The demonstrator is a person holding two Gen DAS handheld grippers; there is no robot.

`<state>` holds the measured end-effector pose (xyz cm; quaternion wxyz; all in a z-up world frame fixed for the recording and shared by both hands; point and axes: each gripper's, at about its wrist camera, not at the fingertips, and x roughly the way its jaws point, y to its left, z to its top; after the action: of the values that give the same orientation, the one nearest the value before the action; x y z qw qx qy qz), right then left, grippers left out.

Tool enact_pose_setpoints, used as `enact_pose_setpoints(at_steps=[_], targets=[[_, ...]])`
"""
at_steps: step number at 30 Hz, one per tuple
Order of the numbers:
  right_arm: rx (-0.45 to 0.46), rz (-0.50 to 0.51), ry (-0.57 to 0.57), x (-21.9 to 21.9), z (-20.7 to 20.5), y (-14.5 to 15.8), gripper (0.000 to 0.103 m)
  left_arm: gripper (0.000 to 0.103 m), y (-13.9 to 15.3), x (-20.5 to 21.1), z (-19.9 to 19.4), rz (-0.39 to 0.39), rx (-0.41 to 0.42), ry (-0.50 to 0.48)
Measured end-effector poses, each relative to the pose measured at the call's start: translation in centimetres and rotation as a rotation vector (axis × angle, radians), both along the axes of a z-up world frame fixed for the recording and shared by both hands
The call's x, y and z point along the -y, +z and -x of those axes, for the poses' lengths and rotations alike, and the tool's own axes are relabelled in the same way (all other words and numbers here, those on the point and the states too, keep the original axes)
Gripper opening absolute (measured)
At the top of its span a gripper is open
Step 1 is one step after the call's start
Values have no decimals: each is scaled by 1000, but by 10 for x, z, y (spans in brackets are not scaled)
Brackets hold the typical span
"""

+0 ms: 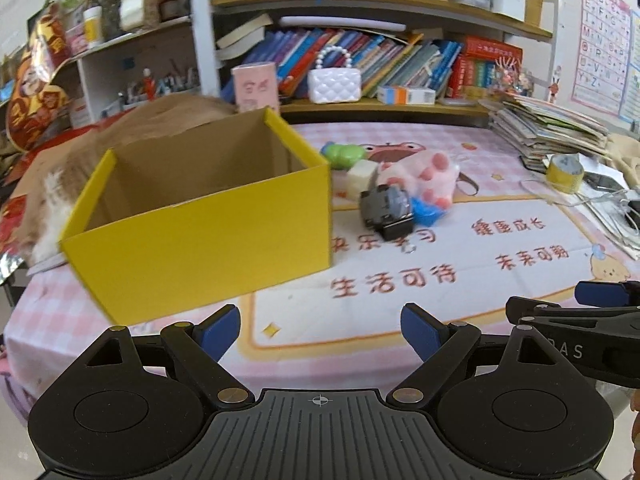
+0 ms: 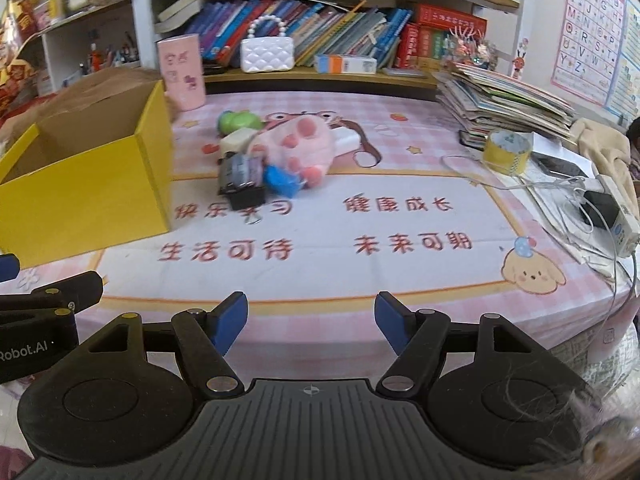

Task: Organize objects
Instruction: 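Withdraw both open tools from the box toward the toys on the table, then grasp the grey-purple toy car with the left tool while the right grasps the pink pig plush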

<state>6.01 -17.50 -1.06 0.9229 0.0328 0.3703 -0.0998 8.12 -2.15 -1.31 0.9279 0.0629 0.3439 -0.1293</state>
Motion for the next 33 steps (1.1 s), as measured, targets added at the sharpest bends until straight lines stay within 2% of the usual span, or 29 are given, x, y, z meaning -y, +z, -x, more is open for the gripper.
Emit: enact_pose_setpoints(at_steps=[14, 16, 22, 27, 33], targets=[[-16, -43, -4, 60, -55, -2, 68, 89, -8, 57, -45, 20, -25, -29], [-9, -57, -3, 69, -63, -1, 68, 87, -9, 64, -50, 16, -23, -28], [28, -84, 6, 92, -86, 3, 67, 69, -12, 88, -69, 10, -32, -15], [53, -106, 18, 108, -106, 7, 67, 67, -12, 107, -84, 30, -30, 11], [51, -123, 52, 125, -128, 7, 67, 63, -20, 128, -114, -1, -41, 70]])
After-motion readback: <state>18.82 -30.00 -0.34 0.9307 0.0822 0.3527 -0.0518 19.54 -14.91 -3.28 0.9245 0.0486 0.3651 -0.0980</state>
